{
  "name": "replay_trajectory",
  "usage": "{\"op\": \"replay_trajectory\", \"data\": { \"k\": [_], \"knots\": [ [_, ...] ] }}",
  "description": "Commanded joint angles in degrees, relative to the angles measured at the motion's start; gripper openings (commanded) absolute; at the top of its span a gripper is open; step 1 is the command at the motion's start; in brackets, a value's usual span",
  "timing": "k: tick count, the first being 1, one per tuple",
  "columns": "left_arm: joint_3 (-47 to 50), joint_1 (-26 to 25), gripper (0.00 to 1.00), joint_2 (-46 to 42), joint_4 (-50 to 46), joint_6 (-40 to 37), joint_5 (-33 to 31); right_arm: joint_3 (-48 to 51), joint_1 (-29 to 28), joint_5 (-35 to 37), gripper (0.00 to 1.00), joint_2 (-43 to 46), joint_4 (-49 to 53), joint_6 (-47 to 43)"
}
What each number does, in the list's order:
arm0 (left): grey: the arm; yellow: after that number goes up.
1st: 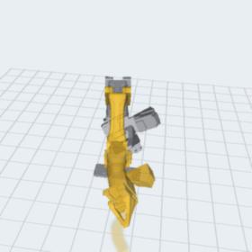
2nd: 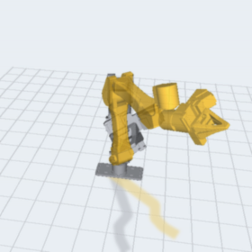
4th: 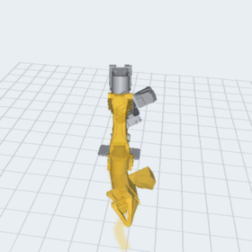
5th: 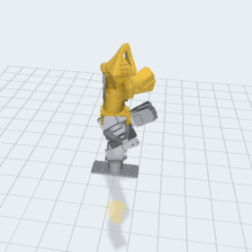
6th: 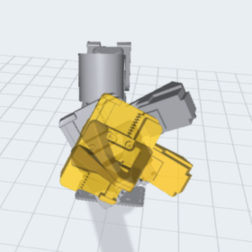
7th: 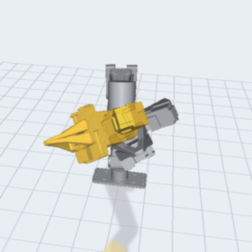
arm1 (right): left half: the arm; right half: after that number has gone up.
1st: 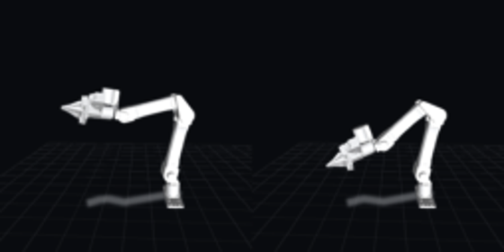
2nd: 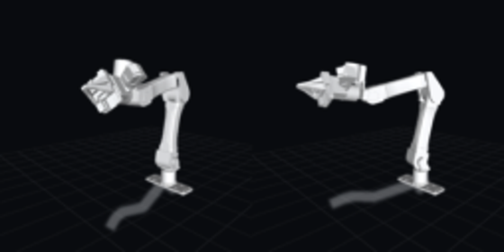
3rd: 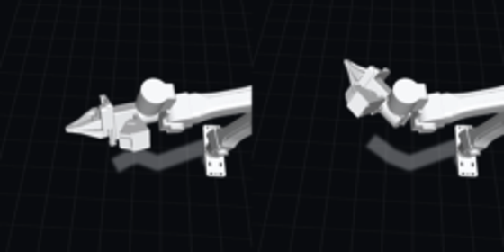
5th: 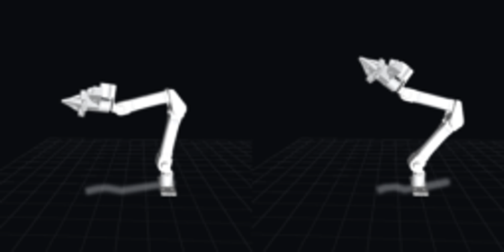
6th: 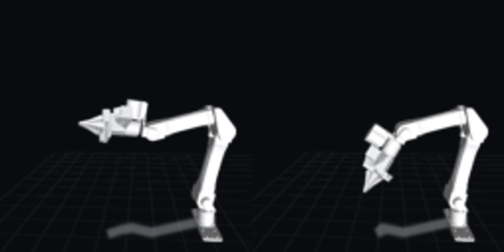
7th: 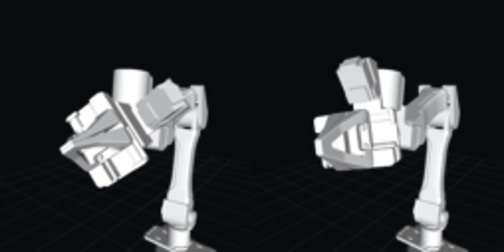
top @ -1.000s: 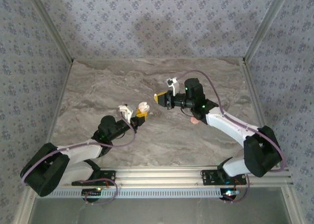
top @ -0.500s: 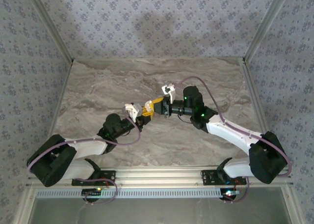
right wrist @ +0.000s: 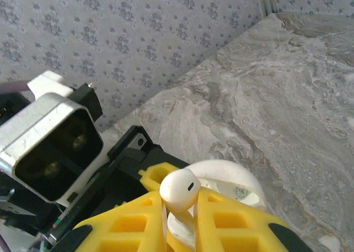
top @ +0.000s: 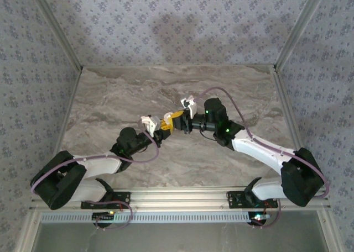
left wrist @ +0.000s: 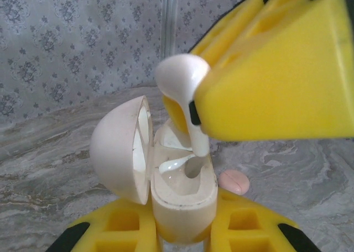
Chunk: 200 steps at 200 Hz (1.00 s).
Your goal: Insert the wireless bluetooth earbuds into the charging case
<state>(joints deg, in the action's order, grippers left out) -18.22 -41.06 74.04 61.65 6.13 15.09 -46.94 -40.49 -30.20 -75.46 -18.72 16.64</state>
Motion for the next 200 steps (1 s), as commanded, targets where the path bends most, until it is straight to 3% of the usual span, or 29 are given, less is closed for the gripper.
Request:
{"op": "replay_trajectory", "data": {
  "k": [1,200],
  "knots": [
    [-2.26,-0.45,0.09,-1.18,2.92,0.91,-0.9,0.49,-0.74,2.44,0.18,1.46,2.67,-3.26],
    [-3.69,-0.61,0.1,-3.37,1.82,1.96,-3.4,0.88,-4.26,12.52,0.21,-0.23,5.26,-7.5]
  ]
}}
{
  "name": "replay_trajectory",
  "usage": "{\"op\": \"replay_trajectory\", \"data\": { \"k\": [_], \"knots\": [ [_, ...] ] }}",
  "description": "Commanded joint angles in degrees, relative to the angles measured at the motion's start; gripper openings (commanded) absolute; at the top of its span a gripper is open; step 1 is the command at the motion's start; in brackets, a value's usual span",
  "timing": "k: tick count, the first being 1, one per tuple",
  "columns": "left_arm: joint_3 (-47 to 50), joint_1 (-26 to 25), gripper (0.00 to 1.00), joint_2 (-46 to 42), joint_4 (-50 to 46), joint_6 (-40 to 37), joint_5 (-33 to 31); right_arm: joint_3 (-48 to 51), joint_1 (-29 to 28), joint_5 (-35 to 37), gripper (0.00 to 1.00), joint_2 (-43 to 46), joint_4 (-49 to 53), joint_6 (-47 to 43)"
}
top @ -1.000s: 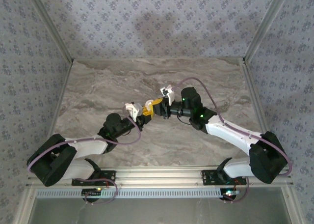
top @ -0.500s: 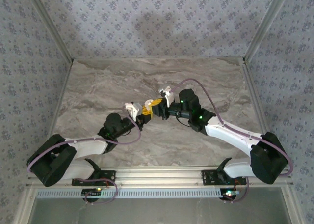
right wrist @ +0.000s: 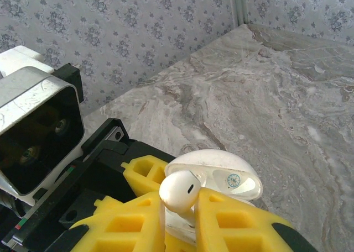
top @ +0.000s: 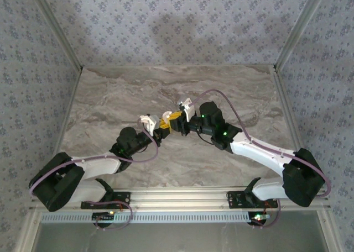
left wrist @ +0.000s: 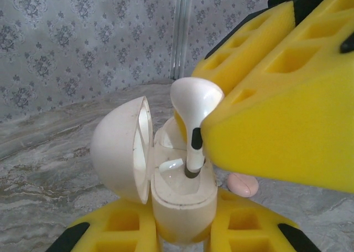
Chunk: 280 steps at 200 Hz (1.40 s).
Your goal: Insert the wireless bluetooth earbuds into the charging case
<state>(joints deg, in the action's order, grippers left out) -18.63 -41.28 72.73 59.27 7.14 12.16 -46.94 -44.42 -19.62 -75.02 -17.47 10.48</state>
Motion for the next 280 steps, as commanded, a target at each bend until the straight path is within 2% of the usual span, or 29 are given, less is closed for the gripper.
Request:
{"op": "replay_trajectory", "data": {
  "k": [1,72,140,199,250,280],
  "knots": [
    [-3.26,-0.43,0.1,-2.06,4.19,0.95,-0.47,0.88,-0.36,1.95,0.21,-0.66,4.02,-1.34],
    [-3.49,-0.49,0.1,-2.33,2.85,0.43,-0.34,0.04,-0.4,2.65,0.25,-0.9,4.96,-1.87],
    [-3.72,-0.62,0.1,-2.42,2.02,0.07,-0.03,-0.54,-0.42,3.61,0.34,-0.04,5.6,-2.26],
    [-3.7,-0.59,0.1,-2.33,0.56,-0.99,-0.71,-1.11,-0.39,2.91,0.37,2.19,6.32,-2.79],
    [-3.86,-0.56,0.09,-1.76,-5.38,-3.81,-2.4,-1.58,1.11,1.46,0.4,6.21,11.29,-2.36],
    [-6.3,-0.54,0.09,-1.41,-16.14,-6.78,-3.36,-2.14,3.21,1.08,0.4,7.34,16.52,-0.24]
  ]
}}
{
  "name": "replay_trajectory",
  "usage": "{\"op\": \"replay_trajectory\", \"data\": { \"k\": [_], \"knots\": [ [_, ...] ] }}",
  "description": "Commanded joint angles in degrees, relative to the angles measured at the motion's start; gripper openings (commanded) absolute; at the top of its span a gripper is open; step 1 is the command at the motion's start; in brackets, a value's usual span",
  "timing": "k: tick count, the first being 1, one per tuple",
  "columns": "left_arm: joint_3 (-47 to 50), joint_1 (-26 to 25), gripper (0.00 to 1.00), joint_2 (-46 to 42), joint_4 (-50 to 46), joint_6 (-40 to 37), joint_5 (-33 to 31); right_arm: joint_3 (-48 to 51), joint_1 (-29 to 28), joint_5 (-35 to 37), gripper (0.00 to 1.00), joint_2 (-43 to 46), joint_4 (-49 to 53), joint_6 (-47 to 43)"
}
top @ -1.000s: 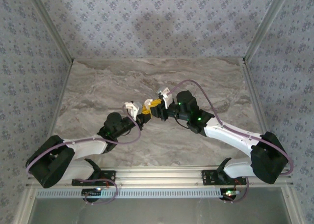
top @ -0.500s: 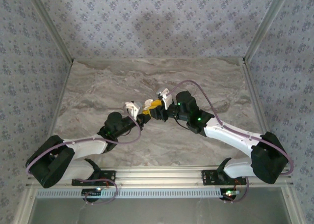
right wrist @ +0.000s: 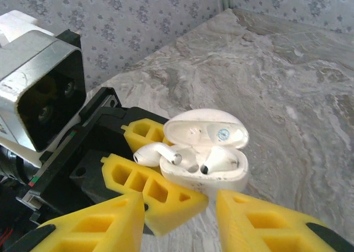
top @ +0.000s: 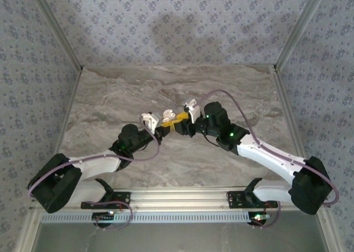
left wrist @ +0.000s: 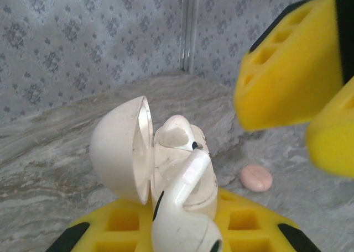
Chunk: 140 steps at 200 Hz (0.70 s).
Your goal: Insert the wireless bluetooth earbuds into the charging case
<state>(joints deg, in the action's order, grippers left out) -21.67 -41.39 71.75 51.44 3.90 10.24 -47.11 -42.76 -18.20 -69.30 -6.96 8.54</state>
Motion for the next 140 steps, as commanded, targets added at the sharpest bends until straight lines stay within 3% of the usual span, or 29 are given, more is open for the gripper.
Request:
{"op": "replay_trajectory", "data": {
  "k": [1,46,110,140],
  "knots": [
    [-3.36,-0.4,0.09,-0.4,-8.7,-3.63,-1.49,-1.99,1.59,-0.34,0.4,1.62,6.26,1.81],
    [-5.58,-0.42,0.09,0.59,-19.18,-7.19,-1.68,-1.0,6.3,-5.17,0.43,0.35,11.86,4.81],
    [-3.46,0.32,0.09,-1.56,-14.35,-9.17,16.91,5.42,13.98,-21.13,0.51,5.02,7.48,-8.94],
    [-4.45,0.6,0.09,-0.76,-14.06,-9.2,24.24,5.18,15.85,-24.16,0.54,6.74,9.19,-16.2]
  ]
}}
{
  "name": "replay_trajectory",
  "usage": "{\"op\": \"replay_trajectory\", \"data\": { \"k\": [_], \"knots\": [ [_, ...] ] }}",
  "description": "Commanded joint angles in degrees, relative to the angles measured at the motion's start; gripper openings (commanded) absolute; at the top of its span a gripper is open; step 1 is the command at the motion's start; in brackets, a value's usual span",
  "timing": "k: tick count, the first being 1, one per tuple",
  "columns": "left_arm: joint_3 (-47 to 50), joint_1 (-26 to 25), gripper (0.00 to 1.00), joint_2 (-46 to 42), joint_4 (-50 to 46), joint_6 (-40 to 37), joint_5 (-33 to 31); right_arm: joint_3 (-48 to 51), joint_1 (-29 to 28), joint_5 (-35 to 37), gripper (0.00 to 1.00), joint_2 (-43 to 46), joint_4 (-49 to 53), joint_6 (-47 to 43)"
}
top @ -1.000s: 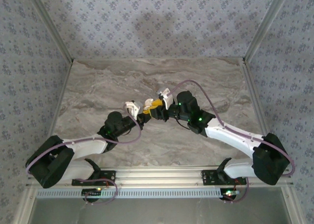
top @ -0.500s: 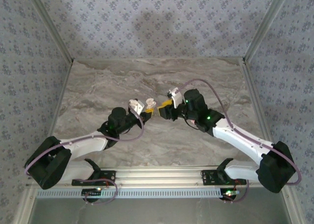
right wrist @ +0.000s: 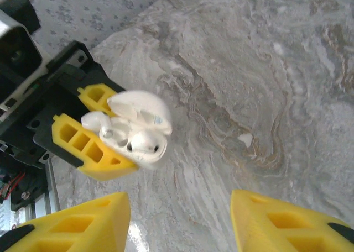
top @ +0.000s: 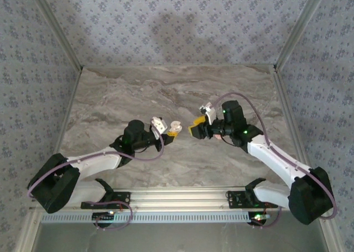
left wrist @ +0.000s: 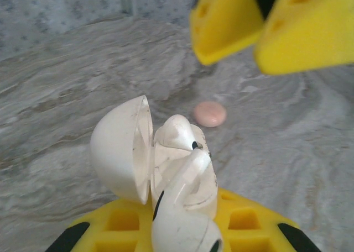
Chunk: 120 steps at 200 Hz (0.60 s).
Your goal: Insert the wireless bluetooth earbuds into the charging case
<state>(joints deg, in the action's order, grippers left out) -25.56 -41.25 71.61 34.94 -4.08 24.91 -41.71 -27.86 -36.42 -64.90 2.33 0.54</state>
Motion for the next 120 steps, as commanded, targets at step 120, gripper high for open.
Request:
{"op": "replay_trajectory", "data": {
  "k": [120],
  "knots": [
    [-2.04,0.46,0.09,-0.69,0.45,-4.21,12.44,-4.03,-10.2,2.11,0.42,5.29,8.39,-35.45]
  ]
}}
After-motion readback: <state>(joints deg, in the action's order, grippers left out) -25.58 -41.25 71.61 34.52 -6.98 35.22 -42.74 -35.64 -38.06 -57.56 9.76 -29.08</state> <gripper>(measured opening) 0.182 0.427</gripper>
